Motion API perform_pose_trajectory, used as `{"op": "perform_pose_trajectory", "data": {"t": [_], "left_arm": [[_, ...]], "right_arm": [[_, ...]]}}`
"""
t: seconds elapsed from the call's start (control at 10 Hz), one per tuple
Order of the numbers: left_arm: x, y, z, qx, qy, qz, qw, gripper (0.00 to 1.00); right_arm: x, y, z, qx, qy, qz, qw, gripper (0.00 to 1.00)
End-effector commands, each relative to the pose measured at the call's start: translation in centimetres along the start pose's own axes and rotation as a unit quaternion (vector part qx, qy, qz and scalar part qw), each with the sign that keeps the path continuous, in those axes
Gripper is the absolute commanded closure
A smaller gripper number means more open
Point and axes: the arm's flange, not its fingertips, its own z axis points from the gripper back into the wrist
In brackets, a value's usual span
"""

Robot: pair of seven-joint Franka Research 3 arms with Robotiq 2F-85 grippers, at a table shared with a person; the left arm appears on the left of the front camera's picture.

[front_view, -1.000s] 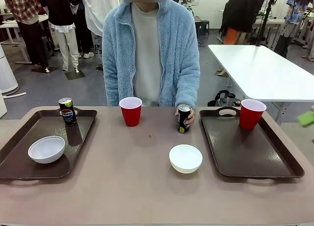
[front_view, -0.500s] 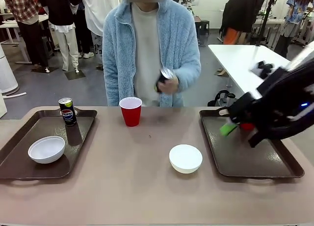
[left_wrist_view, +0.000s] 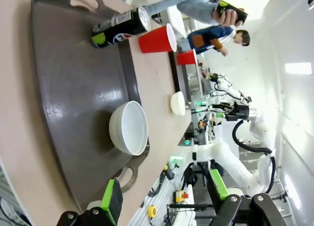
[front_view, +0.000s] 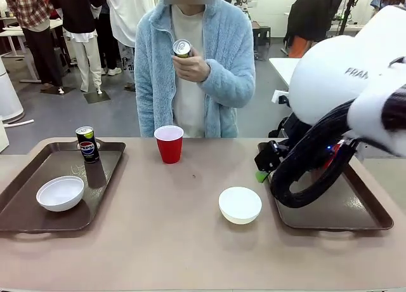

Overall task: Prepare tableware on both trays.
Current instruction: Pick up a Picnic Bowl from the table and place it on a Handle tray.

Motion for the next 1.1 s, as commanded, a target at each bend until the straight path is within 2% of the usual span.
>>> {"op": "perform_pose_trajectory", "data": {"t": [0.0, 0.1, 0.2, 0.3, 0.4, 0.5, 0.6, 0.8, 0.9, 1.0], "left_arm": [[-0.4, 0.0, 0.2, -0.001, -0.001, -0.005, 1.000, 0.08], [-0.4, 0.0, 0.2, -0.001, -0.001, -0.005, 1.000, 0.08], [-0.4, 0.0, 0.2, -0.001, -0.001, -0.005, 1.000, 0.08], [-0.4, 0.0, 0.2, -0.001, -0.001, -0.005, 1.000, 0.08], [-0.4, 0.0, 0.2, -0.001, -0.001, -0.005, 1.000, 0.08], [-0.4, 0.0, 0.2, -0.001, -0.001, -0.005, 1.000, 0.08], [-0.4, 0.0, 0.2, -0.001, -0.001, -0.005, 1.000, 0.08], [-0.4, 0.0, 0.2, -0.001, -0.001, -0.005, 1.000, 0.08], [-0.4, 0.0, 0.2, -0.001, -0.001, -0.005, 1.000, 0.08], [-0.4, 0.0, 0.2, -0.001, -0.001, -0.005, 1.000, 0.08]], "right_arm": [[1.0, -2.9, -2.7, 0.037, 0.005, 0.040, 0.998, 0.00], [0.8, -4.2, -3.4, 0.127, 0.073, 0.007, 0.989, 0.00], [0.6, -0.8, -0.8, 0.003, -0.001, 0.025, 1.000, 0.00], [0.6, -0.8, -0.8, 0.003, -0.001, 0.025, 1.000, 0.00], [1.1, -2.7, -2.5, 0.047, 0.024, 0.026, 0.998, 0.00], [0.1, -5.1, -2.5, 0.023, 0.016, 0.027, 0.999, 0.00], [-0.6, -6.2, -2.4, 0.030, 0.013, 0.021, 0.999, 0.00], [-8.1, -10.4, 2.9, 0.043, 0.055, 0.045, 0.997, 0.00], [-10.0, -12.5, 5.5, 0.077, 0.059, 0.034, 0.995, 0.00], [-10.9, -13.2, 6.6, 0.081, 0.052, 0.033, 0.995, 0.00]]}}
